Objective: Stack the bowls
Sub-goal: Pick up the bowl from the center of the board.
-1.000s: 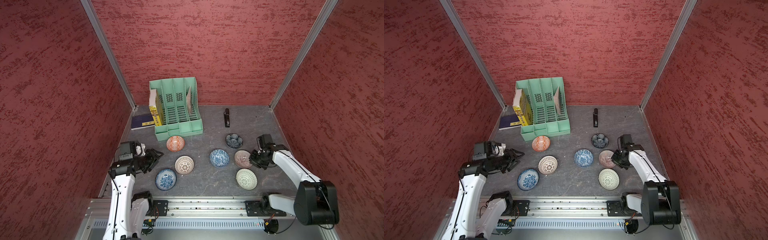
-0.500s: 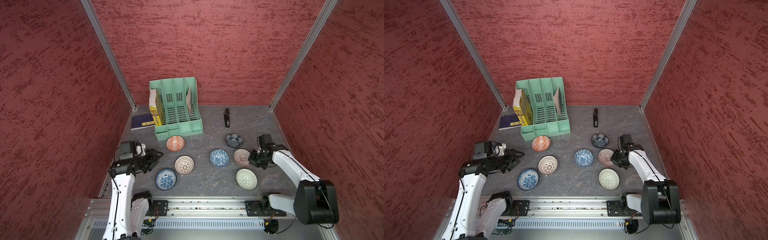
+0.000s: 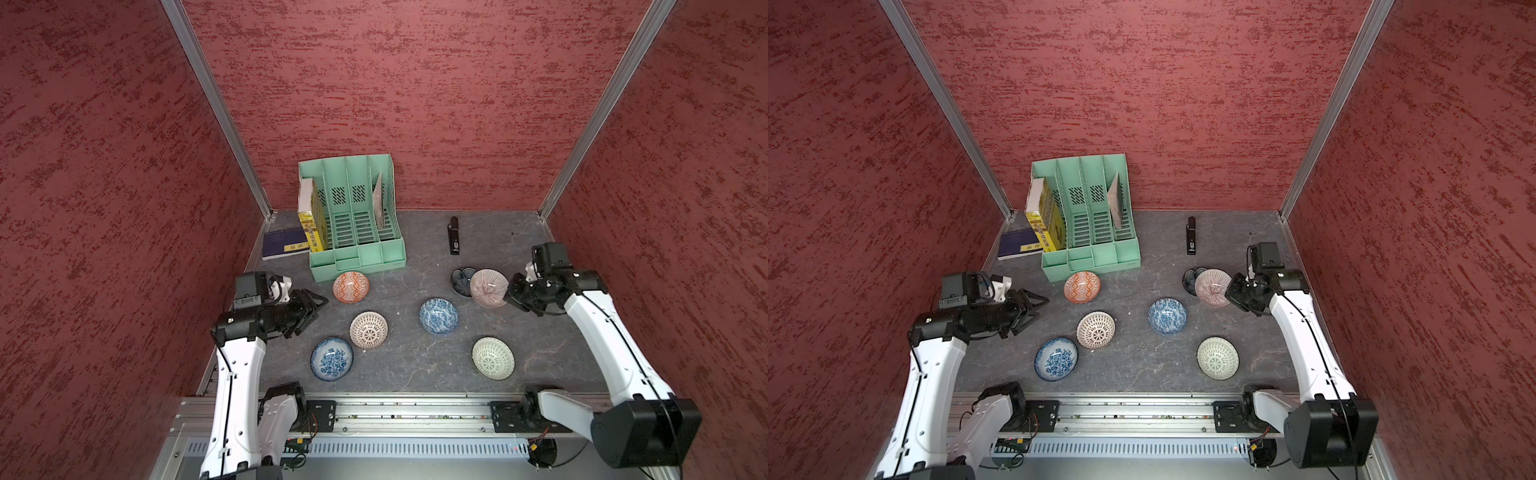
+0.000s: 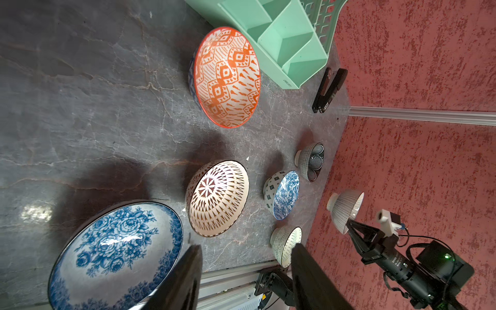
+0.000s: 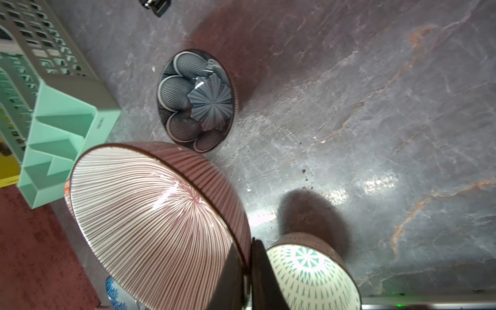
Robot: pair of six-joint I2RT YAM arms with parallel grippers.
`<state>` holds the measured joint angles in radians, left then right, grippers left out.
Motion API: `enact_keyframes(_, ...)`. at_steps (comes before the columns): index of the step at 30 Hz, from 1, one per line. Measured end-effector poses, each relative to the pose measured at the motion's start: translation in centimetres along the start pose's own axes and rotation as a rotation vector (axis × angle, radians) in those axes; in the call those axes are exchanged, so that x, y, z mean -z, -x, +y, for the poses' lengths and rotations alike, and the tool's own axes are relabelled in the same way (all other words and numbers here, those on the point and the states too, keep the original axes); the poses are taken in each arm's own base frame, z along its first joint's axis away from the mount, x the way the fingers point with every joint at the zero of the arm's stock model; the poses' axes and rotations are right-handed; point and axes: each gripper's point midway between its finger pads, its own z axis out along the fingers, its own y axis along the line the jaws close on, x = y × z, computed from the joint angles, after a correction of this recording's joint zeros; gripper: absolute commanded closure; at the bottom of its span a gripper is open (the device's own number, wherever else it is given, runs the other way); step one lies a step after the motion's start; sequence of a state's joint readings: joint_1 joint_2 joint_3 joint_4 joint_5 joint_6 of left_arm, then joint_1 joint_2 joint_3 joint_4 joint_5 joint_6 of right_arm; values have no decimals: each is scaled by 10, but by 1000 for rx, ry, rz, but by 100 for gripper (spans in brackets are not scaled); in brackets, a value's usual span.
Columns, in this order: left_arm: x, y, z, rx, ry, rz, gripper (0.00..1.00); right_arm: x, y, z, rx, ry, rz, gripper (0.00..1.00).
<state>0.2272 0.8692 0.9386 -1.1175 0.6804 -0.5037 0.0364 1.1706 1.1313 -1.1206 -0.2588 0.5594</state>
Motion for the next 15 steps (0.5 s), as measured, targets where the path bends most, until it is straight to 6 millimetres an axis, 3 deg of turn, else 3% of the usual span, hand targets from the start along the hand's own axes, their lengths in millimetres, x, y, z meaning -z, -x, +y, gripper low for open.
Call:
enact_keyframes(5,6,-2,-24,-80,2,50,46,12,-16,35,92,36,73,100)
enact_keyframes(15,-11,-26,-58,-238,51,201,47,-2,-62,119,350,69,240,100)
